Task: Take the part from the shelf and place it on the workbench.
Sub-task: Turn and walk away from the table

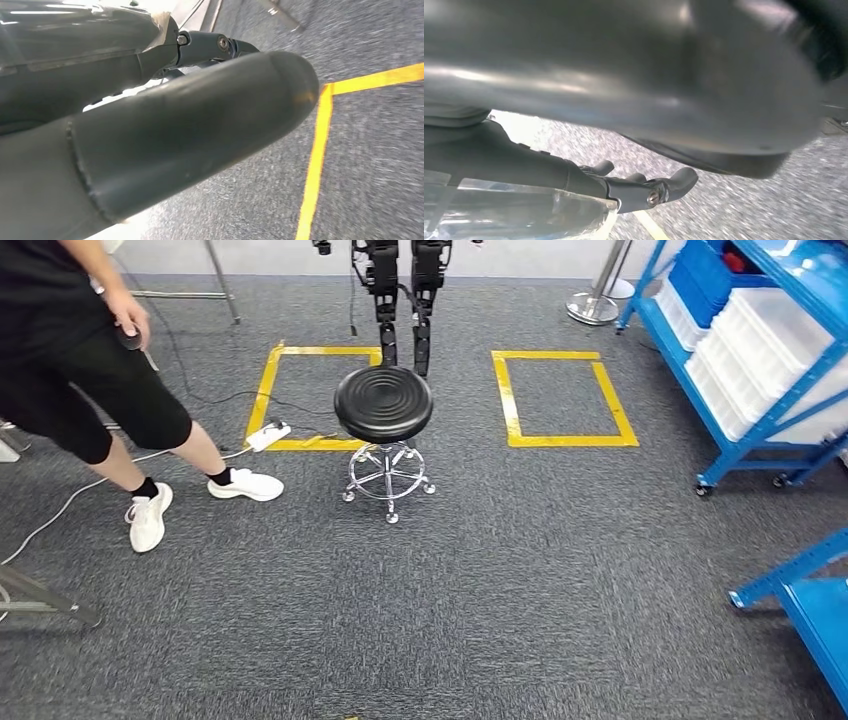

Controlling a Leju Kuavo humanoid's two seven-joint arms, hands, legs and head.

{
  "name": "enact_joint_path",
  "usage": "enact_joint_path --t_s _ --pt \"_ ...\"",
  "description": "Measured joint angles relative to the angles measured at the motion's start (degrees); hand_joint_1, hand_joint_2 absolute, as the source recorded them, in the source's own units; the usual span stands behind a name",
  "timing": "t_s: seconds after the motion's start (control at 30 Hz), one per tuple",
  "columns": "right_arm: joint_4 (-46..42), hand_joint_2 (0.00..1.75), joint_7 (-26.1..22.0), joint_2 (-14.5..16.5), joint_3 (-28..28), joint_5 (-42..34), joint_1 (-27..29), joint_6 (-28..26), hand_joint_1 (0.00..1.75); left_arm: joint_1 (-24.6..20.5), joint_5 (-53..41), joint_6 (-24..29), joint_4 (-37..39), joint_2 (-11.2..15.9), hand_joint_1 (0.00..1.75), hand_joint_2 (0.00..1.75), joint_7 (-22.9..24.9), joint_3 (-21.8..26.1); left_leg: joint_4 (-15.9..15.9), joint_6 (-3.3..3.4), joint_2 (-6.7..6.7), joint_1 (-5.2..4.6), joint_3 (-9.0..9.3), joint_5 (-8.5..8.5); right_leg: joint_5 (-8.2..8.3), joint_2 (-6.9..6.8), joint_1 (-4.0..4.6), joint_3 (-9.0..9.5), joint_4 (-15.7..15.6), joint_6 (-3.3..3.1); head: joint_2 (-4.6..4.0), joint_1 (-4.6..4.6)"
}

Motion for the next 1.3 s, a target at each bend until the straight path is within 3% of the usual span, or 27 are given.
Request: enact_joint_path --t_s 0.07,0.1,0.13,0.2,0.23,0.3,0.37,0.4,0.43,0.47,0.5,0.57,0.6,0.67,0.73,0.8,0.87,0.93,0.97,1.0,1.07,1.13,1.2,1.23,1.3 --pt "0.0 0.00 1.0 -0.1 0.0 0.8 0.0 0.8 0.00 -0.3 0.0 0.1 0.0 -0.3 0.00 0.00 0.0 0.0 0.1 -0.40 1.24 -0.14 0.29 -0.26 2.68 -2.00 0.03 4.58 -8.1 0.58 0.00 0.07" --pt "0.0 0.00 1.4 -0.2 0.0 1.3 0.0 1.1 0.00 -0.3 0.0 0.1 0.0 -0.3 0.00 0.00 0.0 0.0 0.1 -0.75 1.78 -0.24 0.46 -0.47 3.55 -2.77 0.18 6.07 -10.7 0.45 0.00 0.04" --pt "0.0 0.00 1.7 -0.3 0.1 1.8 0.1 1.3 0.00 -0.4 0.1 0.1 0.0 -0.4 0.00 0.00 0.0 0.0 0.1 -1.13 2.27 -0.31 0.65 -0.64 3.96 -3.16 0.42 6.65 -12.1 0.13 0.00 0.03" --pt "0.0 0.00 1.8 -0.6 0.2 2.6 0.2 1.6 0.00 -0.4 0.4 -0.2 0.0 -0.6 0.00 0.00 0.0 0.0 0.0 -1.93 3.20 -0.10 1.07 -0.86 4.27 -2.06 0.70 6.48 -12.3 -0.77 0.00 -0.05" --pt "0.0 0.00 1.6 -0.8 0.3 3.0 0.3 1.6 0.00 -0.5 0.7 -0.4 0.0 -0.7 0.00 0.00 0.0 0.0 0.3 -2.33 2.66 0.16 1.17 -1.12 4.40 -1.41 0.49 6.58 -12.4 -1.15 0.00 -0.09" --pt "0.0 0.00 1.0 -1.0 0.6 3.9 0.3 1.7 0.00 -0.4 1.7 -0.5 0.0 -0.9 0.00 0.00 0.0 0.3 3.1 -2.84 -0.43 0.52 0.17 -3.32 4.77 -0.31 -0.06 7.07 -12.8 -2.11 0.00 -0.25" --pt "0.0 0.00 0.3 -1.0 1.0 4.7 0.1 1.9 0.00 0.0 2.8 -0.4 0.0 -0.9 0.00 0.00 -0.1 1.0 9.9 -2.88 -3.50 0.57 -2.97 -7.10 4.93 0.85 0.00 7.13 -12.8 -2.75 0.00 -0.41" --pt "0.0 0.00 0.1 -1.0 1.2 4.9 0.0 2.0 0.00 0.2 3.2 -0.3 0.0 -0.8 0.00 0.00 -0.1 1.3 13.4 -2.86 -3.98 0.55 -4.74 -8.42 4.95 1.56 0.13 7.11 -12.8 -2.87 0.00 -0.43" --pt "0.0 0.00 -0.1 -1.0 1.4 5.1 0.0 2.1 0.00 0.4 3.5 -0.2 0.0 -0.7 0.00 0.00 -0.1 1.7 15.5 -2.84 -4.17 0.54 -5.98 -8.70 4.95 2.36 0.22 7.13 -12.7 -2.87 0.00 -0.43" --pt "0.0 0.00 -0.2 -1.0 1.6 5.3 0.0 2.3 0.00 0.5 3.8 -0.1 0.0 -0.7 0.00 0.00 -0.1 2.0 15.6 -2.80 -4.24 0.57 -6.32 -7.76 4.94 3.17 0.27 7.19 -12.7 -2.87 0.00 -0.44" --pt "0.0 0.00 -0.3 -1.0 1.7 5.5 -0.1 2.6 0.00 0.6 3.9 0.0 0.0 -0.7 0.00 0.00 0.0 2.2 13.5 -2.77 -4.41 0.63 -5.63 -5.83 4.94 3.98 0.27 7.30 -12.7 -2.85 0.00 -0.44" --pt "0.0 0.00 -0.6 -0.9 2.0 5.6 -0.6 3.3 0.00 0.6 3.7 0.0 0.0 -0.6 0.00 0.00 0.0 2.5 6.1 -2.70 -6.31 0.89 -2.64 -1.65 4.85 5.48 0.41 7.43 -12.5 -2.68 0.00 -0.46" --pt "0.0 0.00 -0.8 -0.8 2.0 5.4 -0.9 3.5 0.00 0.6 3.3 0.0 0.0 -0.5 0.00 0.00 0.0 2.5 3.3 -2.67 -7.44 0.99 -1.45 -0.53 4.80 6.14 0.54 7.31 -12.4 -2.45 0.00 -0.44" --pt "0.0 0.00 -1.3 -0.7 2.0 4.8 -1.3 3.5 0.00 0.5 2.5 -0.1 0.0 -0.4 0.00 0.00 -0.1 2.4 1.0 -2.38 -8.55 0.78 -0.58 -0.23 4.87 7.28 0.67 6.61 -12.4 -1.70 0.00 -0.46" --pt "0.0 0.00 -1.6 -0.7 2.0 4.4 -1.3 3.3 0.00 0.2 2.1 -0.2 0.0 -0.4 0.00 0.00 -0.1 2.4 0.6 -1.60 -7.16 0.51 -0.44 0.04 5.01 7.85 0.46 5.98 -12.3 -0.93 0.00 -0.46" --pt "0.0 0.00 -1.8 -0.6 2.0 4.3 -1.4 3.1 0.00 0.1 1.9 -0.3 0.0 -0.4 0.00 0.00 -0.1 2.3 0.1 -0.65 -5.61 0.50 -0.27 0.37 3.62 5.00 0.52 4.59 -9.8 -0.77 0.00 -0.24" --pt "0.0 0.00 -2.1 -0.6 2.0 3.9 -1.6 2.8 0.00 0.3 1.5 -0.4 0.0 -0.3 0.00 0.00 -0.1 2.2 -0.1 -0.12 -3.78 0.32 -0.26 0.41 0.34 1.44 0.48 1.11 -3.0 -1.12 0.00 0.07" --pt "0.0 0.00 -2.4 -0.5 1.8 3.4 -1.7 2.5 0.00 0.4 0.9 -0.4 0.0 -0.2 0.00 0.00 -0.1 2.0 0.0 0.02 -1.91 0.06 -0.32 0.33 -1.93 0.61 0.23 -2.07 3.2 -0.94 0.00 0.22" --pt "0.0 0.00 -2.5 -0.6 1.7 3.1 -1.6 2.3 0.00 0.4 0.7 -0.4 0.0 -0.2 0.00 0.00 -0.1 1.8 0.0 0.00 -1.08 -0.02 -0.33 0.28 -1.79 0.44 0.11 -2.21 3.6 -0.57 0.00 0.25" --pt "0.0 0.00 -2.5 -0.6 1.5 2.9 -1.4 2.1 0.00 0.4 0.5 -0.5 0.0 -0.2 0.00 0.00 -0.1 1.7 0.0 -0.06 -0.33 -0.05 -0.28 0.22 -0.83 0.14 0.02 -1.13 1.7 -0.09 0.00 0.28" --pt "0.0 0.00 -2.5 -0.6 1.3 2.7 -1.2 1.8 0.00 0.3 0.3 -0.5 0.0 -0.2 0.00 0.00 -0.1 1.5 0.0 -0.39 1.00 -0.13 -0.02 -0.01 2.10 -1.89 0.00 3.21 -6.3 0.50 0.00 0.32" --pt "0.0 0.00 -2.6 -0.6 1.1 2.6 -1.2 1.7 0.00 0.3 0.2 -0.5 0.0 -0.2 0.00 0.00 -0.1 1.5 0.0 -1.08 2.11 -0.36 0.41 -0.44 4.02 -3.90 0.48 5.97 -11.5 0.18 0.00 0.25" --pt "0.0 0.00 -2.7 -0.6 1.0 2.6 -1.2 1.7 0.00 0.1 0.2 -0.5 0.0 -0.3 0.00 0.00 -0.1 1.5 0.0 -1.81 3.24 -0.38 1.03 -0.80 4.51 -3.52 1.07 6.05 -12.1 -0.53 0.00 0.11" --pt "0.0 0.00 -2.7 -0.6 0.9 2.6 -1.1 1.7 0.00 -0.1 0.2 -0.5 0.0 -0.3 0.00 0.00 -0.1 1.5 0.0 -2.18 3.34 -0.16 1.23 -0.99 4.65 -2.78 0.70 6.19 -12.2 -0.97 0.00 0.06" --pt "0.0 0.00 -2.7 -0.6 0.8 2.6 -1.0 1.7 0.00 -0.3 0.2 -0.6 0.0 -0.4 0.00 0.00 -0.1 1.4 1.8 -2.73 0.97 0.27 0.86 -2.53 4.95 -1.50 0.06 6.60 -12.5 -1.94 0.00 -0.08"
